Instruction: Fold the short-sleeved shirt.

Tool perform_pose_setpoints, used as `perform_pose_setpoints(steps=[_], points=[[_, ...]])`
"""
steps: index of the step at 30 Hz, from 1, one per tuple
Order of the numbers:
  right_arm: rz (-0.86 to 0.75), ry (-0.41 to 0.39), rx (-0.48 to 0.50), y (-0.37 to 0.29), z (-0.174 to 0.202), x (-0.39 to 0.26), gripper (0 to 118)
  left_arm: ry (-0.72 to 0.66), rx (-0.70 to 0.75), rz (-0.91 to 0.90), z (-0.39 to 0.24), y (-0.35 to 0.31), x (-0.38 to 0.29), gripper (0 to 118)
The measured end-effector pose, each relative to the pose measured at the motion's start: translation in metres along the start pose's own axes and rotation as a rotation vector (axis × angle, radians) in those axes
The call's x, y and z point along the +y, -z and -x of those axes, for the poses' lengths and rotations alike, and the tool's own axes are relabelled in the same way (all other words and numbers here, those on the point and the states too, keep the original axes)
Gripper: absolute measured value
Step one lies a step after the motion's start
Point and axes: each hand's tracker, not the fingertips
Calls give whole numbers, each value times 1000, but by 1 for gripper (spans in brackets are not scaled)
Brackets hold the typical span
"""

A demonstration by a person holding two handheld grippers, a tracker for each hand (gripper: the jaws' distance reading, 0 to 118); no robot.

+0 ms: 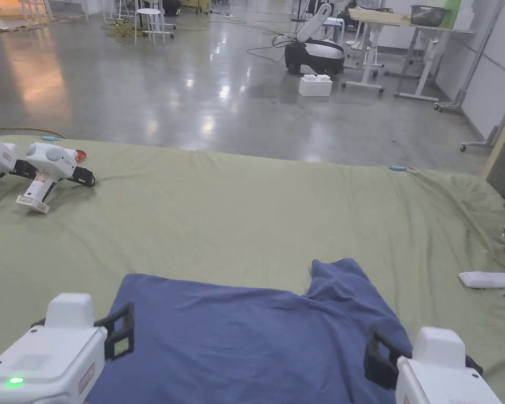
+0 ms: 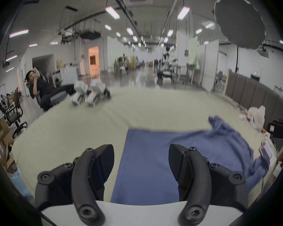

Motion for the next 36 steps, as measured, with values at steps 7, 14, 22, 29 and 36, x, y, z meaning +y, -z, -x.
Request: perform_pose_setpoints(steps=[7,14,22,29,36], points=[[-234,-1,14,-5,38,38,78,20,48,-252,-31,-21,40,40],[-283,-11,5,-11,50,33,3,41,27,-300,-40,-38,41,0],[-253,-20,10,2,50,21,0,16,42,-99,-14,11,20,0],[-119,-44,26,33,47,0,0,5,42,238,40,147,12,0],[-9,-86,-15,55,32,-20,0,-84,-18,486,73,266,14,2]])
